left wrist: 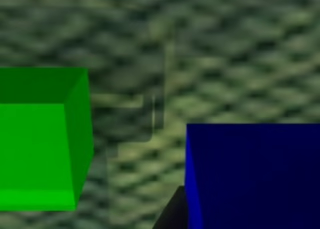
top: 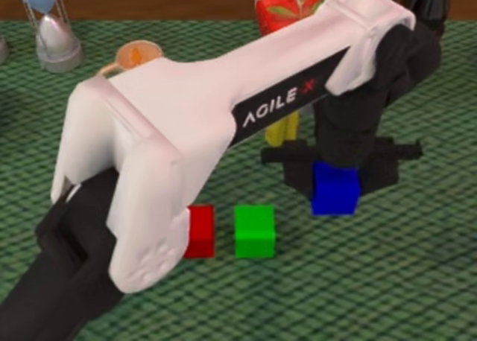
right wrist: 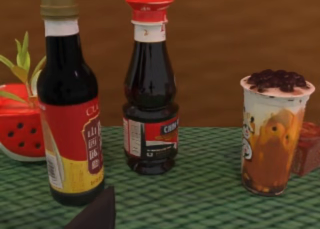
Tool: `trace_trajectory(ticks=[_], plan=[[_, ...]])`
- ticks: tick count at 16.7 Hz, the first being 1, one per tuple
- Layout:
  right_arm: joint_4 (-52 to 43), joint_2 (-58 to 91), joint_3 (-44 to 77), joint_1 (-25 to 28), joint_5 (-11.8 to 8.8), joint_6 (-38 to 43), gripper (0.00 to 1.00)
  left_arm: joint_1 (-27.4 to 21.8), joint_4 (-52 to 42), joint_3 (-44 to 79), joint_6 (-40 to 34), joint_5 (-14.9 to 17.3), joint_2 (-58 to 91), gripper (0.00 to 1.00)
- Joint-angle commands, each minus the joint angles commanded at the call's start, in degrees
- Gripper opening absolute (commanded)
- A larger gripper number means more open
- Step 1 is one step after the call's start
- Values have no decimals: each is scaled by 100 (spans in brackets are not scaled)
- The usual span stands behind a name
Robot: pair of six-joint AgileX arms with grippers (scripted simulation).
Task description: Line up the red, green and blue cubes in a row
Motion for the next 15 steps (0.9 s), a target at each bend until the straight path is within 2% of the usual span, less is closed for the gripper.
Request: trace_trajectory(ticks=[7, 12, 15], plan=[[0, 0, 0, 0, 0, 0, 100, -10, 1350, -1318, -9, -1, 35, 0], [0, 0, 0, 0, 0, 0, 100, -18, 1459, -1426, -11, -2, 47, 0], [0, 0, 0, 0, 0, 0, 100, -18, 1459, -1426, -11, -2, 47, 23]])
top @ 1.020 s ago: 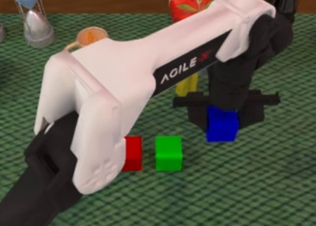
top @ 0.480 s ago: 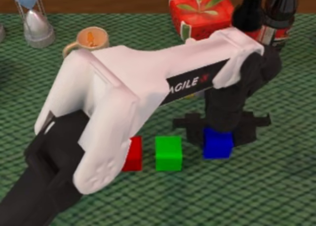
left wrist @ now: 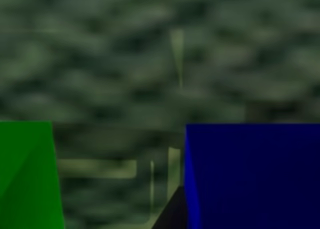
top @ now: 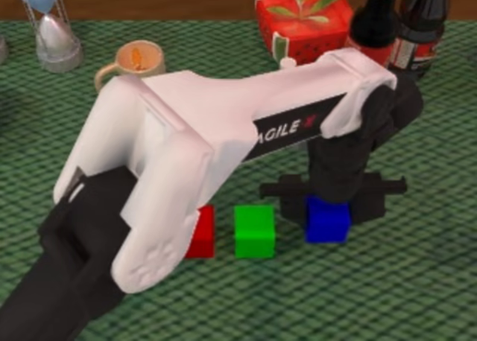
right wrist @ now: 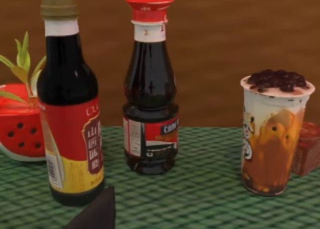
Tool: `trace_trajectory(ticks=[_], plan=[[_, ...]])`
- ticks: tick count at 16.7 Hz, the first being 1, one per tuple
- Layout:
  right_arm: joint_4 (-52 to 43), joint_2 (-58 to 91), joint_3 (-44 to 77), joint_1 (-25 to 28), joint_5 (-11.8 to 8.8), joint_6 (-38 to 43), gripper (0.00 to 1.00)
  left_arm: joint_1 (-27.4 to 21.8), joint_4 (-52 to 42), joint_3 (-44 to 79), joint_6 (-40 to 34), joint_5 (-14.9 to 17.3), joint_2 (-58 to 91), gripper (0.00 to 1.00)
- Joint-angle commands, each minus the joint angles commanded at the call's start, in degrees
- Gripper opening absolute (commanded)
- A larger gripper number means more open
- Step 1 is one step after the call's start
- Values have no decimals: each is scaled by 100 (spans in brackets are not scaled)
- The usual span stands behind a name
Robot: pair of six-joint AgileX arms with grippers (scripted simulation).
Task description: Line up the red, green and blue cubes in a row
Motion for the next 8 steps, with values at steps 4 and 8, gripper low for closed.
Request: trace_trajectory(ticks=[4, 8], plan=[[0, 0, 0, 0, 0, 0, 100, 0, 0, 0, 0, 0, 0, 53], [0, 0, 0, 0, 0, 0, 100, 0, 0, 0, 0, 0, 0, 83]])
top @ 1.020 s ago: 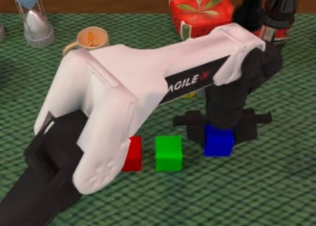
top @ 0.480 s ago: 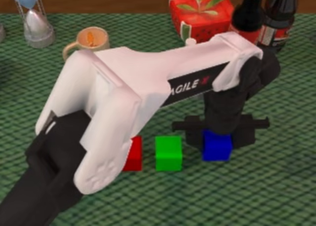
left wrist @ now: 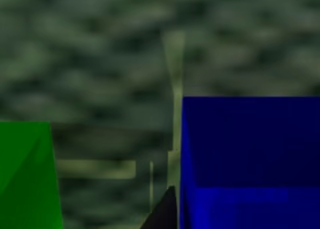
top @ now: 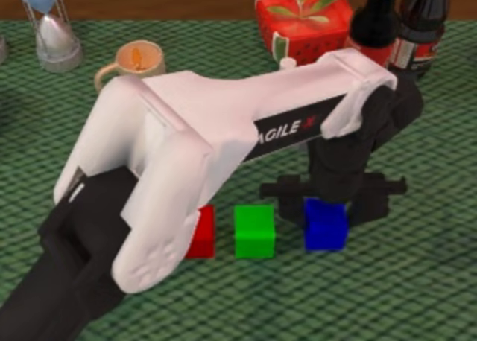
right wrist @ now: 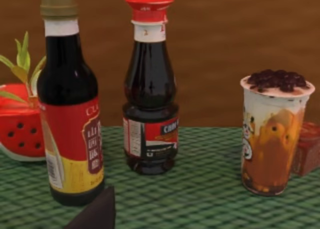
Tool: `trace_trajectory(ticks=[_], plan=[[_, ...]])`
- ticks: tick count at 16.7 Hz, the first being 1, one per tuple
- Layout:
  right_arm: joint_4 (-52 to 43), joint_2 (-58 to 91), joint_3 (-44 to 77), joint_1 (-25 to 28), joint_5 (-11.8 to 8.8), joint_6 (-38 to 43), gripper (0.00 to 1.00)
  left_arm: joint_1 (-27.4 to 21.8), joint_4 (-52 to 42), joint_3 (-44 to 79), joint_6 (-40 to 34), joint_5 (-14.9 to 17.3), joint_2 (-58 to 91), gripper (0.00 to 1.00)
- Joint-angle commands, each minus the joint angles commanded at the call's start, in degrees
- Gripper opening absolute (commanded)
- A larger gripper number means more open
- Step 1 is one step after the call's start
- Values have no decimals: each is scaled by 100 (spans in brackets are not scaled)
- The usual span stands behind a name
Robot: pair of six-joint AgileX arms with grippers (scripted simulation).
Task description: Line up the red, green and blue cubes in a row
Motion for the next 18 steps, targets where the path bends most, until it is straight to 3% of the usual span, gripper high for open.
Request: trace_trajectory(ticks=[2, 3, 12, 18], plan=[[0, 0, 0, 0, 0, 0, 100, 0, 0, 0, 0, 0, 0, 98], [0, 0, 0, 0, 0, 0, 100, 0, 0, 0, 0, 0, 0, 100], [0, 0, 0, 0, 0, 0, 100, 8, -21, 21, 0, 1, 2, 100], [0, 0, 0, 0, 0, 0, 100, 87, -1158, 1126, -21, -1, 3, 100]])
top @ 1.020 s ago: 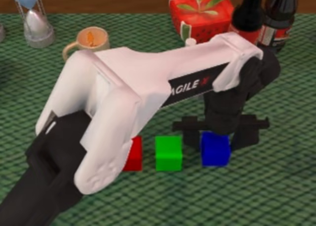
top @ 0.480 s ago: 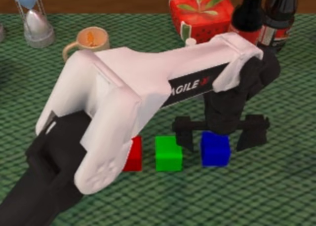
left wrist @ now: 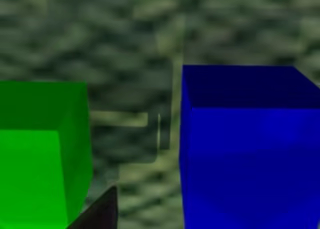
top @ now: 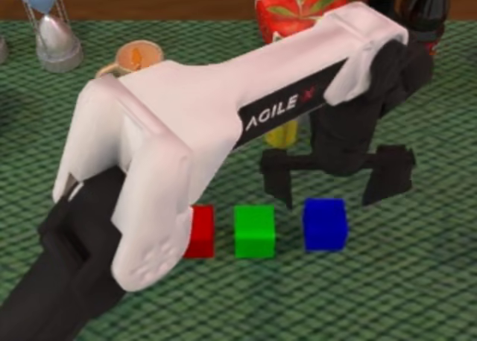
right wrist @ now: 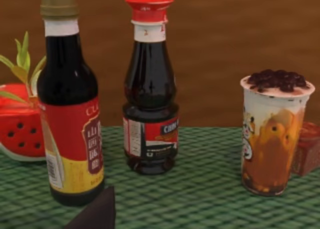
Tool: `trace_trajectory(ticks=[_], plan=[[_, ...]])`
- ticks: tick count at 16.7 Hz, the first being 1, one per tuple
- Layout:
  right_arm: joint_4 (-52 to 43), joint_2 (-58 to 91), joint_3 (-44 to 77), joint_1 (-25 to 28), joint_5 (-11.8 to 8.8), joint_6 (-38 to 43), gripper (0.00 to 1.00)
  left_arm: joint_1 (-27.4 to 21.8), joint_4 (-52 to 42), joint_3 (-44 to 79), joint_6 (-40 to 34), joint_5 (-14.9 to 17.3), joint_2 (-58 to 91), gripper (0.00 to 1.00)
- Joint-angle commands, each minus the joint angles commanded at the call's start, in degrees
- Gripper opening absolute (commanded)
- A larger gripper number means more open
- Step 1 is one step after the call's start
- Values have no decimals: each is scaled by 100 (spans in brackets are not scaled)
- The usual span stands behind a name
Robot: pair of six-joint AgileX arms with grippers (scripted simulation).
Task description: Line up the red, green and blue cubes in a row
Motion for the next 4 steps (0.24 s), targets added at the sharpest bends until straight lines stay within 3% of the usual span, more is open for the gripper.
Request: trace_trajectory(ticks=[4], plan=[[0, 0, 0, 0, 0, 0, 100, 32, -403, 402, 16, 0, -37, 100]])
